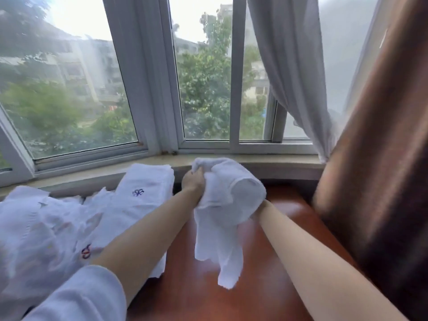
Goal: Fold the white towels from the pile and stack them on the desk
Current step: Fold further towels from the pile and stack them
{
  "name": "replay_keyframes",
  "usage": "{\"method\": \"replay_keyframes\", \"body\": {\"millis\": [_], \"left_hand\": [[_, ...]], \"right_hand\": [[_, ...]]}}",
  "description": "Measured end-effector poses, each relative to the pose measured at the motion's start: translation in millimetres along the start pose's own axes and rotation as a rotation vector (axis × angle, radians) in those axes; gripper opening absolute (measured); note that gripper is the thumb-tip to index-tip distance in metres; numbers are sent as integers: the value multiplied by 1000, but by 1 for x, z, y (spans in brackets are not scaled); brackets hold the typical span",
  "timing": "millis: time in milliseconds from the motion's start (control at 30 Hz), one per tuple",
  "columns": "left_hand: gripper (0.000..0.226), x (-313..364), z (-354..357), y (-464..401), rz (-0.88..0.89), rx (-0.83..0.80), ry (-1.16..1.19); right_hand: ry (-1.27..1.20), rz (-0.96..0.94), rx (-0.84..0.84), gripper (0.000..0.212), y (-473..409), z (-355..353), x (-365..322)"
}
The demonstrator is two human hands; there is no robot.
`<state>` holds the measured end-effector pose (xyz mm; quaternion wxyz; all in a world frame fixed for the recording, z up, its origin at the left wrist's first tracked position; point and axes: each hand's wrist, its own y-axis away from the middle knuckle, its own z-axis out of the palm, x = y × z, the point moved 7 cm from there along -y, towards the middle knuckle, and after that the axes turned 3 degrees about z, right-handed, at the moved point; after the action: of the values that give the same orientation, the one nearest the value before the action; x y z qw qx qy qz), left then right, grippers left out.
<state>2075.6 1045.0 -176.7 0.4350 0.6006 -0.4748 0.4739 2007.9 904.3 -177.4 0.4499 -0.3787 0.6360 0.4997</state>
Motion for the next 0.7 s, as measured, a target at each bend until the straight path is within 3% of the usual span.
{"method": "replay_keyframes", "body": {"millis": [67, 100, 133, 167, 200, 233, 267, 300, 333, 367, 400, 433, 500, 567, 700], "left_hand": [[46, -26, 28, 5, -130, -95, 42], [49, -40, 39, 6, -199, -134, 41], [52, -52, 47, 4, -253, -156, 8], [53, -62, 52, 2, -283, -158, -38], [54, -70, 52, 1, -297, -135, -115], [55, -78, 50, -3, -300, -86, -203], [55, -82, 46, -6, -289, -33, -277], [55, -85, 44, -10, -271, -4, -327], [55, -89, 44, -13, -263, -1, -352], [56, -95, 47, -18, -284, -17, -319], [55, -104, 50, -21, -333, -39, -232], [53, -113, 54, -22, -377, -60, -124], [38, -123, 61, -27, -422, -128, 42], [28, -118, 58, -34, -403, -143, 58], [40, -76, 27, -62, -172, -33, 129]], "right_hand": [[268, 10, -197, 27, 2, -24, 15], [606, 53, -180, 13, 1, -39, 27], [885, 89, -301, 17, -6, -36, 35], [1006, 210, -438, 38, -1, -43, 56], [1001, 224, -452, 47, -7, -51, 70], [947, 298, -359, 44, -14, -63, 77], [640, 461, -327, 38, -22, -65, 89], [228, 448, -251, 45, -40, -65, 92], [-232, 471, -202, 64, -54, -68, 104], [-498, 472, -248, 81, -56, -71, 114], [-491, 482, -341, 86, -58, -70, 121], [-377, 483, -428, 76, -58, -64, 131], [-153, 382, -447, 51, -68, -53, 139], [20, 238, -272, 49, -87, -58, 142], [385, -106, 485, 44, -92, -122, 91]]}}
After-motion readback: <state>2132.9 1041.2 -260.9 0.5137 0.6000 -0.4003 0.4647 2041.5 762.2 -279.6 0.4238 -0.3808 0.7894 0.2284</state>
